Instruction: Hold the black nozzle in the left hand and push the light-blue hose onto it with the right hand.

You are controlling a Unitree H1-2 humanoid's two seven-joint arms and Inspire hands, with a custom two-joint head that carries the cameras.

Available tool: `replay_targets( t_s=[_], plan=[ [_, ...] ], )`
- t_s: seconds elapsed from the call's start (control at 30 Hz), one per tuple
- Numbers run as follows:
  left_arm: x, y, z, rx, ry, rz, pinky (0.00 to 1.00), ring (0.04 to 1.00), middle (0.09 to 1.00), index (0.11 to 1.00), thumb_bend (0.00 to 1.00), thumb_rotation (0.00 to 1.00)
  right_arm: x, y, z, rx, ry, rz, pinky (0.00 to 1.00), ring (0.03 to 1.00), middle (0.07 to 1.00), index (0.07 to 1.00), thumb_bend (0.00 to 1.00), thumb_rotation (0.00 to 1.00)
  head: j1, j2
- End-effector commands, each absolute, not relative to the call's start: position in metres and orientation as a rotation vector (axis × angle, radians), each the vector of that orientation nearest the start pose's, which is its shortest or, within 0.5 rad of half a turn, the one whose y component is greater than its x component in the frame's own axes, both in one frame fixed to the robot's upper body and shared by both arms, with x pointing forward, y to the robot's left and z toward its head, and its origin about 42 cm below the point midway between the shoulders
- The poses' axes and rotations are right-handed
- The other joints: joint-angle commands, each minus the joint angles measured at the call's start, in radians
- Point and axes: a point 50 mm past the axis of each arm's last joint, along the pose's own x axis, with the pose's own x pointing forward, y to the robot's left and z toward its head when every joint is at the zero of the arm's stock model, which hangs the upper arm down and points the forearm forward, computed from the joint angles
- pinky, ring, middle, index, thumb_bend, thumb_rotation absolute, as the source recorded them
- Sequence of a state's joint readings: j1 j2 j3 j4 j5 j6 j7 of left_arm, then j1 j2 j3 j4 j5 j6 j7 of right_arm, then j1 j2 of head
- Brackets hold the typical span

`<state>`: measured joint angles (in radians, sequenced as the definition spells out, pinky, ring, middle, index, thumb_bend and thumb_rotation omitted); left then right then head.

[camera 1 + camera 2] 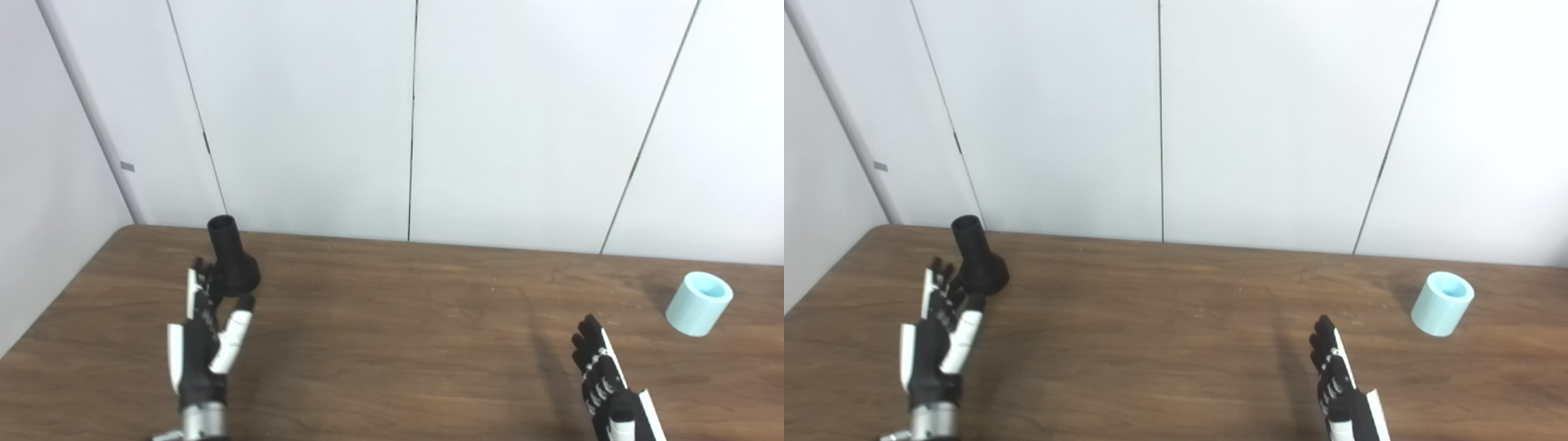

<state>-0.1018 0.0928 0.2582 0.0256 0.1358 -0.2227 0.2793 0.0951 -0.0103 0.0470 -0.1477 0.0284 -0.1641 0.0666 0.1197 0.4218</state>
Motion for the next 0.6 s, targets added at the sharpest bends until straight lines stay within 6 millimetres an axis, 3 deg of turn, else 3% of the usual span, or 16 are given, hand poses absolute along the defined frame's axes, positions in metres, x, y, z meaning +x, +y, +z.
replay_targets(
  t_s=[0.0,0.07,0.13,0.2,0.23,0.27,0.3,0.37,0.57],
  plan=[
    [0.312,0.322,0.155,0.209,-0.391,0.508,0.69,0.791,0.978,1.000,0.67,0.68,0.235,-0.200,0.090,0.035,-0.111,0.080,1.00,1.000,1.000,1.000,0.78,1.00,0.002,0.002],
    [0.316,0.328,0.155,0.206,-0.392,0.515,0.75,0.798,0.978,1.000,0.67,0.68,0.235,-0.200,0.090,0.034,-0.111,0.081,1.00,1.000,1.000,1.000,0.78,1.00,0.002,0.003],
    [0.323,0.336,0.158,0.209,-0.392,0.526,0.69,0.519,0.967,1.000,0.69,0.65,0.234,-0.201,0.090,0.034,-0.110,0.081,1.00,1.000,1.000,1.000,0.78,1.00,-0.001,0.003],
    [0.332,0.347,0.160,0.246,-0.382,0.531,0.67,0.448,0.961,1.000,0.70,0.64,0.234,-0.200,0.090,0.033,-0.109,0.082,1.00,1.000,1.000,1.000,0.78,1.00,-0.006,0.005],
    [0.337,0.353,0.160,0.279,-0.370,0.532,0.79,0.736,0.965,1.000,0.69,0.65,0.233,-0.199,0.090,0.033,-0.108,0.082,1.00,1.000,1.000,1.000,0.78,1.00,-0.006,0.004],
    [0.340,0.359,0.160,0.310,-0.358,0.534,0.89,0.865,0.965,1.000,0.70,0.65,0.233,-0.199,0.090,0.033,-0.108,0.083,1.00,1.000,1.000,1.000,0.78,1.00,-0.010,0.006],
    [0.344,0.364,0.160,0.344,-0.346,0.536,0.95,0.931,0.964,1.000,0.70,0.66,0.232,-0.199,0.090,0.034,-0.108,0.083,1.00,1.000,1.000,1.000,0.78,1.00,-0.011,0.006],
    [0.350,0.372,0.160,0.400,-0.326,0.542,0.99,0.986,0.959,1.000,0.69,0.65,0.232,-0.198,0.091,0.035,-0.108,0.084,1.00,1.000,1.000,1.000,0.78,1.00,-0.011,0.008],
    [0.370,0.387,0.163,0.486,-0.292,0.532,1.00,1.000,0.958,0.989,0.69,0.60,0.231,-0.198,0.092,0.035,-0.107,0.084,1.00,1.000,1.000,1.000,0.79,1.00,-0.015,0.012]
  ],
)
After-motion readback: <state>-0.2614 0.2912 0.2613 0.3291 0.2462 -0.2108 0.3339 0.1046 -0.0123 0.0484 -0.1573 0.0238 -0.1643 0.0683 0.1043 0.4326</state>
